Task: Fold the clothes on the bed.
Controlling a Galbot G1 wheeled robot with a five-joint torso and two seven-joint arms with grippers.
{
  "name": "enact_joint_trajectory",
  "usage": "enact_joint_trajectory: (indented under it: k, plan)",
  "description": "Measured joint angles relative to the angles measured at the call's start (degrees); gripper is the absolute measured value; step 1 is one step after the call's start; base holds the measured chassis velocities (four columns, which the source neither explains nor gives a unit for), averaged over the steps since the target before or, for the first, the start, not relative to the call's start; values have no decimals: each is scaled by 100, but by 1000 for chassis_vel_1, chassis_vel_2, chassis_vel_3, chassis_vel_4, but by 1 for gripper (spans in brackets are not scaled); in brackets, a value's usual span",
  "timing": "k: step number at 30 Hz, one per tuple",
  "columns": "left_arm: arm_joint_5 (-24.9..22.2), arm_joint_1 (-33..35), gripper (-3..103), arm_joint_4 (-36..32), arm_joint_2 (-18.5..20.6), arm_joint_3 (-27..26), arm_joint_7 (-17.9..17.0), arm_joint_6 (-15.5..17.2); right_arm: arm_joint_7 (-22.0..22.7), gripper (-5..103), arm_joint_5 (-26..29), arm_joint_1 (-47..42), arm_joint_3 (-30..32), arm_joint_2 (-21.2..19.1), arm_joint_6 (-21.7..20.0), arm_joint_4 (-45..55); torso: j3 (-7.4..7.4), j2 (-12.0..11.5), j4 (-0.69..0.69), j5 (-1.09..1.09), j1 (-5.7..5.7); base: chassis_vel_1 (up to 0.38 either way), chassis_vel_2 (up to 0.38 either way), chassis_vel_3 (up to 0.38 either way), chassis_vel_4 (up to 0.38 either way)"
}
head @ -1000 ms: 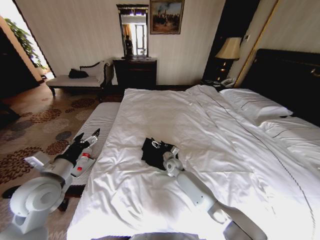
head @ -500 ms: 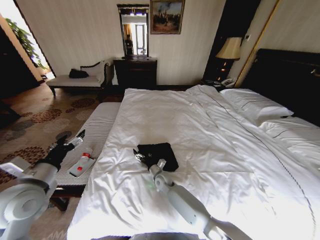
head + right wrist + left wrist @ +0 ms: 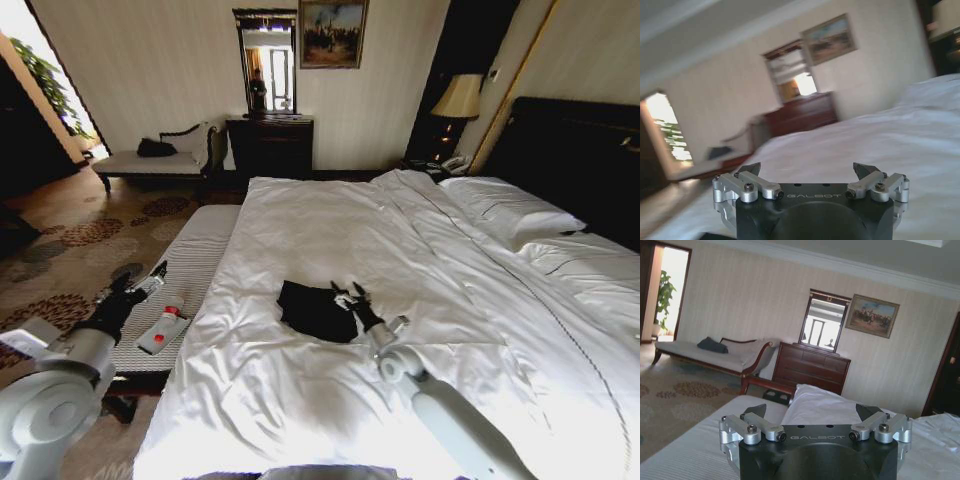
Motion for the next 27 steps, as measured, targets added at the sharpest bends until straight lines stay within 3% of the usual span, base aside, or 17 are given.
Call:
enact_joint_trajectory:
  k: [3,4,7,11,12,13,16,21,27]
  plan:
    - [772,204,100,241,1,54,622,-456,155,100,-253,-866,993,-38,-60,409,0,1,-4,0,0,0,0,0,0]
    - [772,204,100,241,1,54,622,-456,155,100,-253,-866,993,-38,-60,409,0,1,-4,0,0,0,0,0,0]
    - [1428,577,100,406,-37,283,1006,-995,86,100,-869,-1703,1882,9,271,813,0,1,0,-1,0,0,0,0,0]
    - [1721,787,100,270,-174,602,1074,-1308,-113,100,-1505,-2502,2577,245,569,1263,0,1,1,-3,0,0,0,0,0]
    - [1980,856,100,146,-318,821,1092,-1464,-224,100,-1820,-2962,2908,496,739,1525,0,1,-3,-1,0,0,0,0,0]
    - [1980,856,100,146,-318,821,1092,-1464,-224,100,-1820,-2962,2908,496,739,1525,0,1,-3,-1,0,0,0,0,0]
    - [2735,1028,100,-288,-795,1439,1099,-1590,-215,100,-2445,-3812,3534,1299,969,2210,-1,1,-4,0,-1,0,0,0,0]
    - [3119,1170,100,-588,-1153,1835,1088,-1524,-45,100,-3044,-4277,3823,1807,1104,2770,0,2,0,-2,-1,0,0,0,0]
    - [3134,1123,100,-523,-1140,1804,1144,-1509,-6,100,-3301,-4400,3839,1925,1107,2958,0,1,-1,-3,-1,0,0,0,0]
